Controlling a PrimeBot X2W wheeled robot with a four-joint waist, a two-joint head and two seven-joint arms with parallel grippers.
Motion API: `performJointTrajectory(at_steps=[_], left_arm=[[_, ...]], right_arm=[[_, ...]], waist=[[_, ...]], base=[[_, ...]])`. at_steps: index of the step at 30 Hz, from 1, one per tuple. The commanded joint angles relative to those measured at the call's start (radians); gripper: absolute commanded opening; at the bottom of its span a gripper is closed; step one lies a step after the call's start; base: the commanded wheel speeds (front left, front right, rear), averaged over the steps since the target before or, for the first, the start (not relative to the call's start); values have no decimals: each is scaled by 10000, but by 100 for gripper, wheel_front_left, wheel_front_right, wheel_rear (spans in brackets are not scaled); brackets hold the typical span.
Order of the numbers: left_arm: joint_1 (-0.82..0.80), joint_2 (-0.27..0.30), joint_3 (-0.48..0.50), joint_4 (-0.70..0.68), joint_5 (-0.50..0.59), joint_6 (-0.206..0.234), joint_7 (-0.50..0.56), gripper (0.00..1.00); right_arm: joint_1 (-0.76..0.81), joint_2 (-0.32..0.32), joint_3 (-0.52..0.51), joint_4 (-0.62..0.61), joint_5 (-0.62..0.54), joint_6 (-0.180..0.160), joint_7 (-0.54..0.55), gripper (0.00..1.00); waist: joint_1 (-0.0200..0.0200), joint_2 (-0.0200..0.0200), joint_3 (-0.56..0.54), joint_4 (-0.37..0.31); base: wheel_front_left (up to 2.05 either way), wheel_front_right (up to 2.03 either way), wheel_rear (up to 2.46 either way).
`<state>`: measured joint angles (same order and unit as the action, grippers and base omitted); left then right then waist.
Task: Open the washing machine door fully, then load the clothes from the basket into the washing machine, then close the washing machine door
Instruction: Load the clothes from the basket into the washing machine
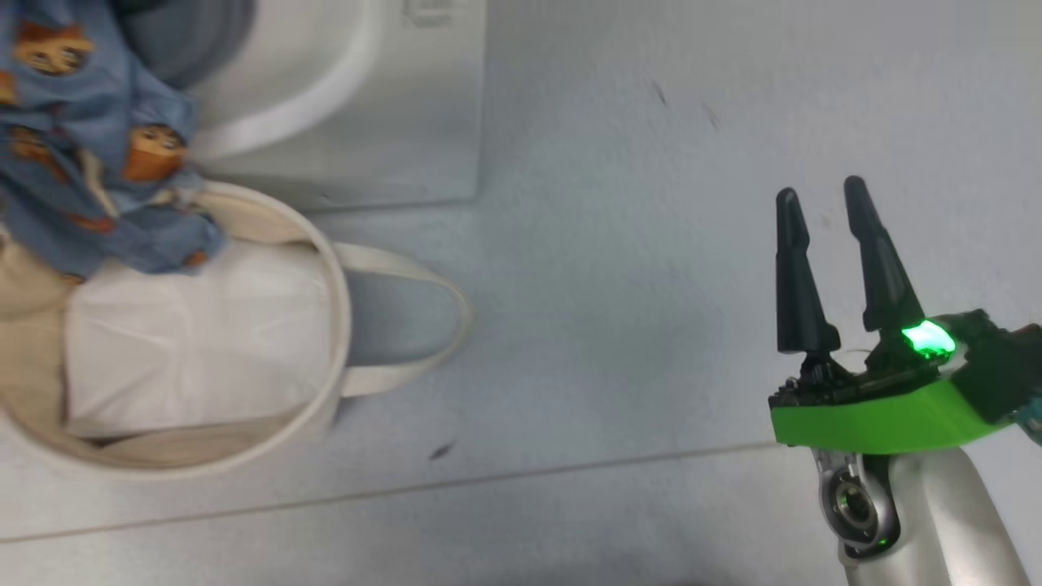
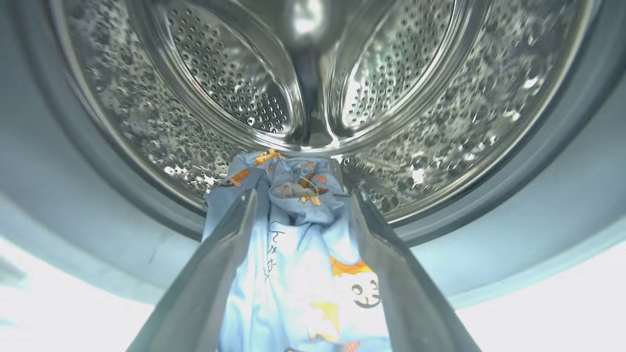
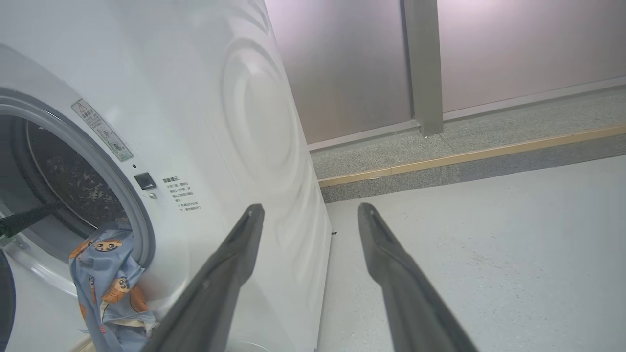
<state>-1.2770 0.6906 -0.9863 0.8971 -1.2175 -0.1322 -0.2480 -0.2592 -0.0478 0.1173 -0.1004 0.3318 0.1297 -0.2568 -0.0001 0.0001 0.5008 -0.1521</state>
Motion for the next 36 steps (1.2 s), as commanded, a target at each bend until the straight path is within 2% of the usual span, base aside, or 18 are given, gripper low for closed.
performJointTrajectory(at_steps=[1, 5, 13, 22, 29, 36], left_arm=[[-166, 410, 529, -148, 56, 16, -130, 100], [1070, -15, 1190, -645, 473, 16, -134, 100], [3800, -653, 3144, -2033, 1881, 58, -136, 100], [7089, -1014, 5201, -3927, 3312, 898, -136, 100], [9046, -1477, 5977, -4913, 3705, 1171, -137, 100], [10195, -1666, 6192, -5561, 4210, 1362, -137, 100]], right_arm=[[54, -24, 225, -243, -23, 10, 24, 100], [133, -24, 252, 138, 49, 10, 119, 100], [660, -24, 121, 526, 222, 10, 382, 100], [1450, -274, -150, 518, 618, 10, 625, 100], [1783, -425, -130, 494, 880, 10, 745, 100], [1980, -552, -300, 389, 1011, 10, 814, 100]], waist=[[1, -1, -721, 515], [1, -1, -1612, 924], [1, -1, -3175, 1564], [1, -1, -4334, 1937], [1, -1, -4880, 1944], [1, -1, -5029, 1925]], base=[[0, 0, 0], [0, 0, 0], [0, 0, 0], [0, 0, 0], [0, 0, 0], [0, 0, 0]])
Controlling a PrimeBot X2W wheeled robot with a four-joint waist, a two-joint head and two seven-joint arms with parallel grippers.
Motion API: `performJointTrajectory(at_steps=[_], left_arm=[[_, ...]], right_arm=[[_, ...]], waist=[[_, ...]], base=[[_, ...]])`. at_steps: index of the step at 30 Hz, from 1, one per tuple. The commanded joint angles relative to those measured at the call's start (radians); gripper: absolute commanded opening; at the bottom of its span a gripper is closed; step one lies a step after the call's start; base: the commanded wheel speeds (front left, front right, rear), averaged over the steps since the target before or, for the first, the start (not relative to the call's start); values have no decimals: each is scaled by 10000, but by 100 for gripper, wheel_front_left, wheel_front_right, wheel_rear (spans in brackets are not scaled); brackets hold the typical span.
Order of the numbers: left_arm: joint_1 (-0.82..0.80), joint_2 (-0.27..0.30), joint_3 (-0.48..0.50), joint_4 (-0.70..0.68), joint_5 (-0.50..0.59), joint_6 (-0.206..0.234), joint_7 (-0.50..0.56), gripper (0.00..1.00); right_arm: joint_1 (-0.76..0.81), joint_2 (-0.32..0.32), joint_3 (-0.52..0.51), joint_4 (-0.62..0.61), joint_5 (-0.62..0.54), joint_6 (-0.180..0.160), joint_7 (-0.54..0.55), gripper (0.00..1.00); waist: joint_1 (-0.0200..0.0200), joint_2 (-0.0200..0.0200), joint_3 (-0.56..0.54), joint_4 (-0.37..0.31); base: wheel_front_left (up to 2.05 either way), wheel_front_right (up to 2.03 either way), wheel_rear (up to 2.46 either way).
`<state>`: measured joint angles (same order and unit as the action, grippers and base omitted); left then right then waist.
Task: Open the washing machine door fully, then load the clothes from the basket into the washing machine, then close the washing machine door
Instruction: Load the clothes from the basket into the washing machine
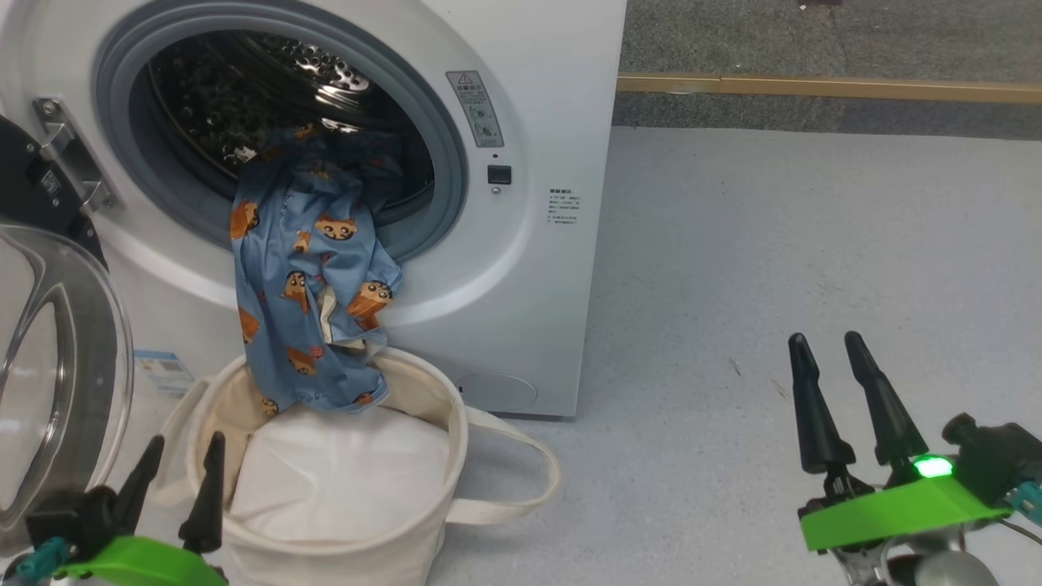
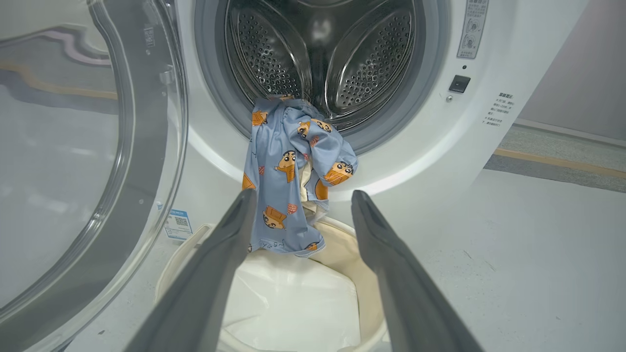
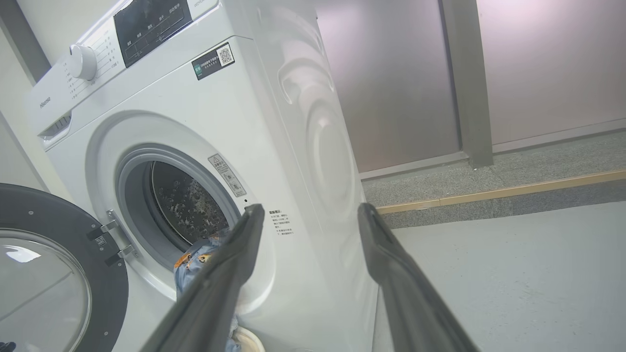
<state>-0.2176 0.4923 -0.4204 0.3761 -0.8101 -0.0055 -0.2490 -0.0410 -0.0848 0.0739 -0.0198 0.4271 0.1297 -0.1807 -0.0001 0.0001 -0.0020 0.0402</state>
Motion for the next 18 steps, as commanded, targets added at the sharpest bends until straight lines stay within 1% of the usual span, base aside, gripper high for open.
performJointTrajectory(at_steps=[1, 8, 18], left_arm=[[-310, 320, 546, -418, 231, 139, -127, 100], [-60, 277, 537, -652, 430, 205, -127, 100], [-237, 386, 605, -757, 625, 273, -128, 100]], right_arm=[[-185, -196, 109, -449, 56, 10, 73, 100], [-147, -218, -20, -619, 51, 10, 154, 100], [-187, -101, -127, -701, -43, 10, 145, 100]], waist=[[1, -1, 1, 1], [1, -1, 55, 9], [1, -1, 328, -72]], base=[[0, 0, 0], [0, 0, 0], [0, 0, 0]])
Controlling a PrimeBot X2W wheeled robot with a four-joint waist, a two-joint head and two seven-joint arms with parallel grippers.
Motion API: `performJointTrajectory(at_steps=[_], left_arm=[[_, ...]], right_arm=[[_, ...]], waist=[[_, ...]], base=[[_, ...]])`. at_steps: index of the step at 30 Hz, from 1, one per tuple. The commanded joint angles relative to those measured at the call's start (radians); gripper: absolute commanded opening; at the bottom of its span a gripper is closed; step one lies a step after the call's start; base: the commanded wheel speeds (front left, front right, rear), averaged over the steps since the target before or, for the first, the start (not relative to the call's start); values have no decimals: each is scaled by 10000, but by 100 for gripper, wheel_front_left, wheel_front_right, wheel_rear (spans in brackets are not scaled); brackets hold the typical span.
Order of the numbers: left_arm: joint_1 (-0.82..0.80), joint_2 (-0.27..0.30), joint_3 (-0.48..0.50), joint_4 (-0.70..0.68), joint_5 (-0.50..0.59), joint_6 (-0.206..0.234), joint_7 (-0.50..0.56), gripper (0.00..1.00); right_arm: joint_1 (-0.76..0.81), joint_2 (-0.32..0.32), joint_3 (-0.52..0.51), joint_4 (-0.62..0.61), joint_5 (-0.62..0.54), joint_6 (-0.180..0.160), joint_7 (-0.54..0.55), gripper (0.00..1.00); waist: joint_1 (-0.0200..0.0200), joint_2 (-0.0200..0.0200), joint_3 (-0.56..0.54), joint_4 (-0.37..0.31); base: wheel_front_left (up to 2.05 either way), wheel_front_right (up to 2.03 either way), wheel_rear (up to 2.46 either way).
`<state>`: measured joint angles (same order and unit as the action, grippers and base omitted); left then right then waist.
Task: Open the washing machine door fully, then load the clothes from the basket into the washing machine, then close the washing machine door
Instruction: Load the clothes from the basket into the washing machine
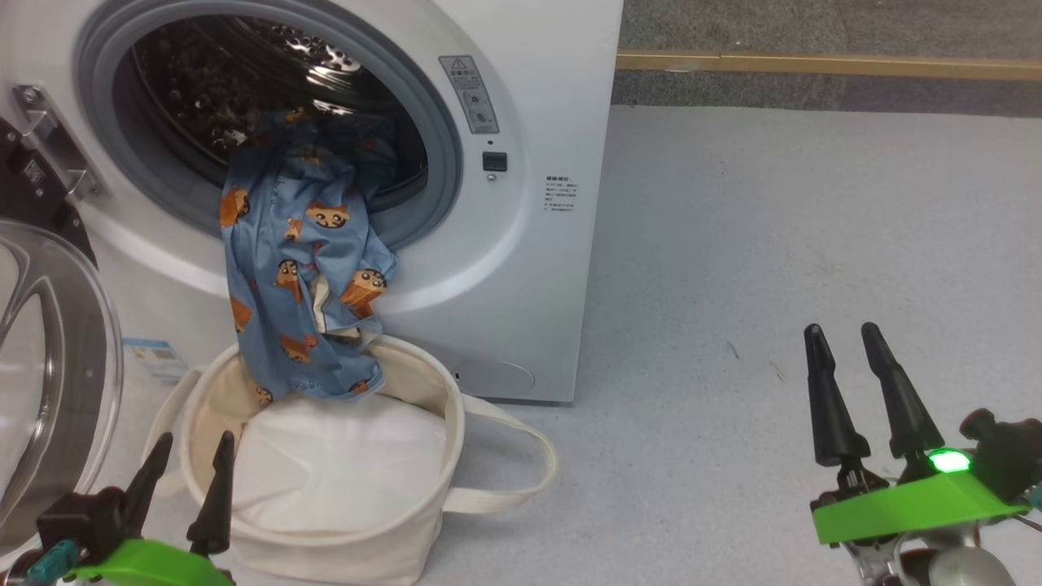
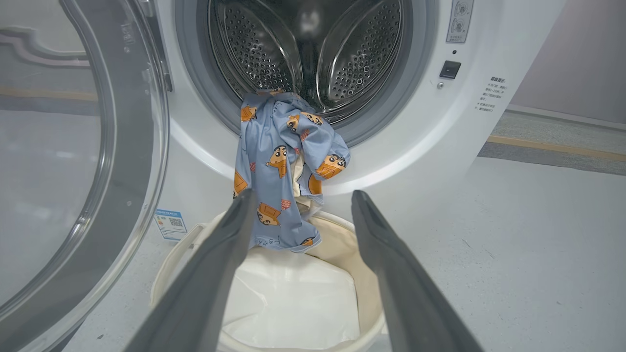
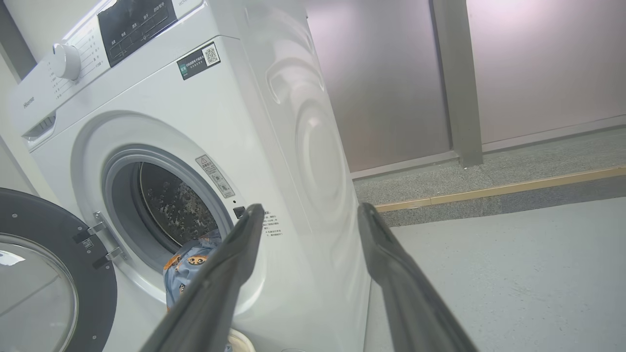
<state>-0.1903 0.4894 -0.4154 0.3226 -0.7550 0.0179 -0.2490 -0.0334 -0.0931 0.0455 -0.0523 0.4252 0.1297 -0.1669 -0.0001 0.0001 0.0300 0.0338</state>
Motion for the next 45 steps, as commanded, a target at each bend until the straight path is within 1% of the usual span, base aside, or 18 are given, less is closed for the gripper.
performJointTrajectory(at_steps=[1, 11, 17, 21, 27, 28, 29, 32, 35, 39, 45], left_arm=[[-529, 413, 556, -207, 78, 31, -128, 100], [-1027, 420, 672, 6, 166, -102, -128, 100], [-1641, 439, 915, 216, 185, -247, -128, 100], [-2236, 356, 988, 845, 97, -561, -127, 100], [-3632, 117, 892, 2632, -237, -1156, -20, 100], [-3896, 81, 858, 2966, -299, -1237, -3, 100], [-3896, 81, 858, 2966, -299, -1237, -3, 100], [-4706, -3, 670, 3904, -421, -1404, 4, 100], [-5500, -31, 364, 4774, -480, -1469, -5, 100], [-6311, -138, -202, 5303, -1240, -1481, 213, 100], [-7180, 294, -1210, 5794, -2261, -1484, 593, 100]], right_arm=[[-270, -11, 144, -381, -45, 10, 14, 100], [-256, 103, 13, -454, -176, 10, 124, 100], [-239, 191, -44, -563, -317, 10, 269, 100], [-345, 260, 31, -728, -495, 10, 364, 100], [-669, 355, 111, -1142, -879, 10, 523, 100], [-731, 368, 116, -1228, -950, 10, 544, 100], [-731, 368, 116, -1228, -950, 10, 544, 100], [-918, 399, 149, -1490, -1161, 10, 601, 100], [-1088, 418, 247, -1767, -1387, 10, 670, 100], [-1313, 424, 276, -2162, -1469, 10, 646, 100], [-1577, 427, 324, -2616, -1401, 10, 360, 100]], waist=[[1, -1, 33, -22], [1, -1, 318, -141], [1, -1, 762, -203], [1, -1, 1277, -290], [1, -1, 2388, -483], [1, -1, 2601, -520], [1, -1, 2601, -520], [1, -1, 3270, -618], [1, -1, 3983, -700], [1, -1, 4879, -830], [1, -1, 5955, -1084]], base=[[0, 0, 0], [0, 0, 0], [0, 0, 0], [0, 0, 0], [0, 0, 0], [0, 0, 0], [0, 0, 0], [0, 0, 0], [0, 0, 0], [0, 0, 0], [0, 0, 0]])
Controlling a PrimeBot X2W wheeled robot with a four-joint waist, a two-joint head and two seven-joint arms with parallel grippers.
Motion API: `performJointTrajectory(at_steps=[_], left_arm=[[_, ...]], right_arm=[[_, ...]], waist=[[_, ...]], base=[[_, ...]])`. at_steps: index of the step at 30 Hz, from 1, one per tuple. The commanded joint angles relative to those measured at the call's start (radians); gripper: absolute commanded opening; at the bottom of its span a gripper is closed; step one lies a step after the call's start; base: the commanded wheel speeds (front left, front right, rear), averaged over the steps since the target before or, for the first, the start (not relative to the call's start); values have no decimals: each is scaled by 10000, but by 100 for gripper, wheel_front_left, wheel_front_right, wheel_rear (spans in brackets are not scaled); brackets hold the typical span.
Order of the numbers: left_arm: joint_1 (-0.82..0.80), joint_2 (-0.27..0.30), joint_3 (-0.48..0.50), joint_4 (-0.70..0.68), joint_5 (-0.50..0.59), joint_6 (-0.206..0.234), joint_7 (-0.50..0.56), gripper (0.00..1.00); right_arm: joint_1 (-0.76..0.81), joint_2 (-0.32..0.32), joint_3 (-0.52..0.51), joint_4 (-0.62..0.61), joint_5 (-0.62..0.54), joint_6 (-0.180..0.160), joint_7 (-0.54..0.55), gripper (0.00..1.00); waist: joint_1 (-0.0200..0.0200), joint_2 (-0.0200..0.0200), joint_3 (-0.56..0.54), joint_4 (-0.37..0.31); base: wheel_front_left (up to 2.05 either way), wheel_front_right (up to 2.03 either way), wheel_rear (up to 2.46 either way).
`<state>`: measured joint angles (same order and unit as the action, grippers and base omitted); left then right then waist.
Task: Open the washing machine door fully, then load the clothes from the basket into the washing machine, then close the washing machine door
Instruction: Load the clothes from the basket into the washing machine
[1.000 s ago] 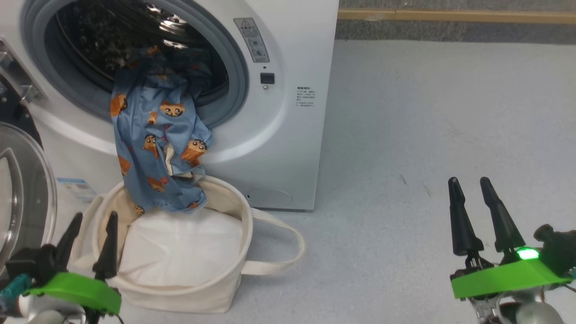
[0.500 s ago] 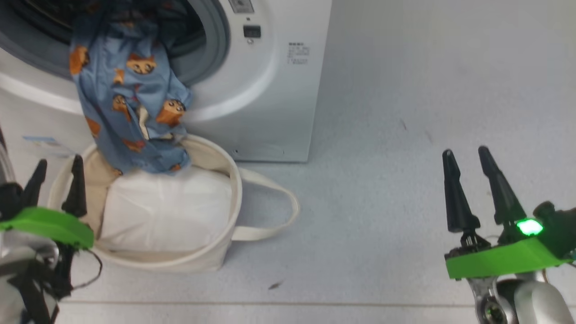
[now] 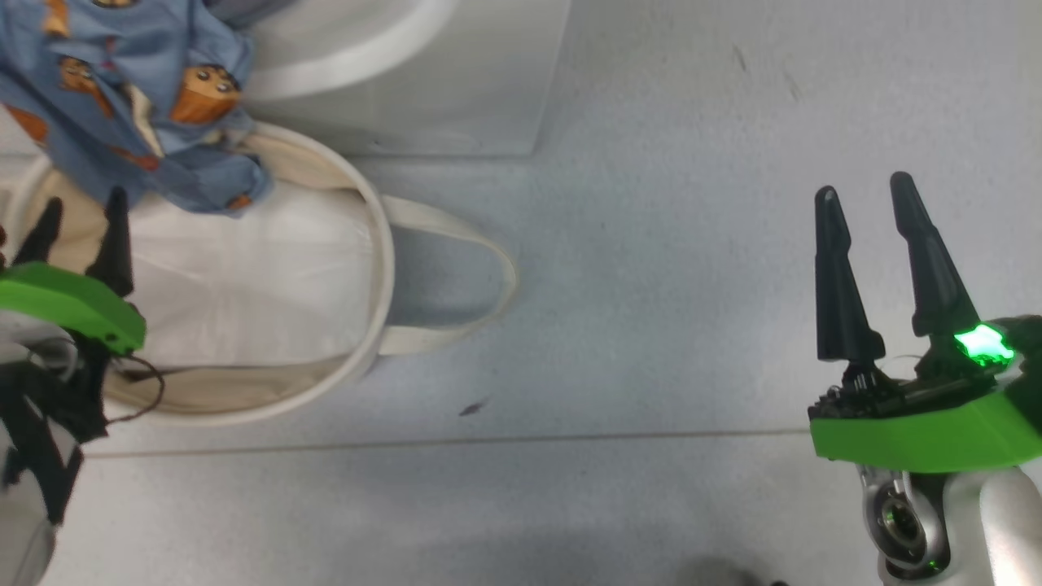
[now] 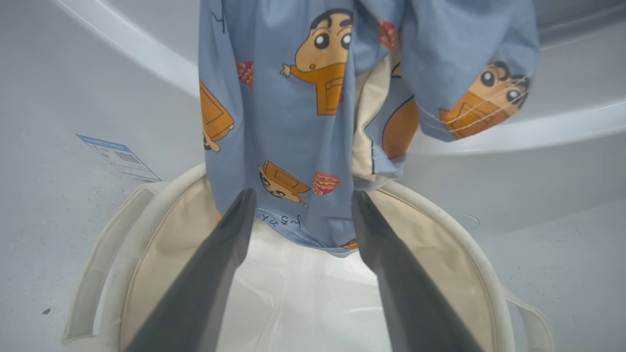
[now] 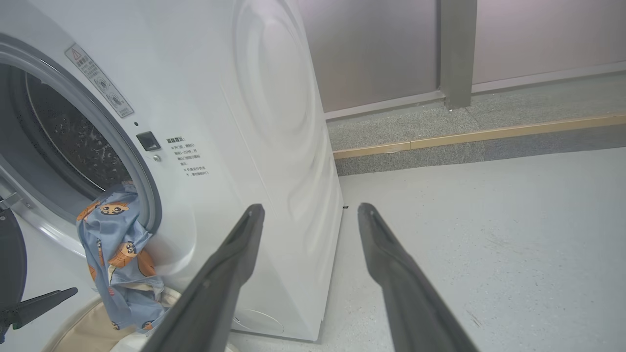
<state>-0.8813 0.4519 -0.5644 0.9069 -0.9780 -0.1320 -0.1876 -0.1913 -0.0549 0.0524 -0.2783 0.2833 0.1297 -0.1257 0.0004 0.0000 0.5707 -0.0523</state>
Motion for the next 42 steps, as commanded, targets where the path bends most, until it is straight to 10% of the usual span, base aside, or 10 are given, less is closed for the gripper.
performJointTrajectory(at_steps=[1, 25, 26, 27, 42], left_arm=[[-401, 738, 140, 13, -186, 16, 2, 100], [-3334, 2142, -2101, 317, -2139, 14, -538, 100], [-3384, 2166, -2185, 269, -2129, 14, -594, 16], [-3420, 2184, -2254, 218, -2129, 14, -641, 0], [-2367, 2238, -203, -1968, -388, 14, -739, 0]], right_arm=[[-22, 45, 292, -392, -11, 10, -79, 100], [-113, 47, 402, -741, -143, 10, -827, 100], [-118, 47, 400, -729, -151, 10, -836, 100], [-124, 47, 390, -719, -160, 10, -844, 100], [-207, 47, 293, -541, -222, 10, -690, 100]], waist=[[-4, 0, 681, -267], [-4, 0, 2807, -659], [-4, 0, 2805, -647], [-4, 0, 2793, -632], [-4, 0, 2062, -313]], base=[[0, 0, 0], [0, 0, 0], [0, 0, 0], [0, 0, 0], [0, 0, 0]])
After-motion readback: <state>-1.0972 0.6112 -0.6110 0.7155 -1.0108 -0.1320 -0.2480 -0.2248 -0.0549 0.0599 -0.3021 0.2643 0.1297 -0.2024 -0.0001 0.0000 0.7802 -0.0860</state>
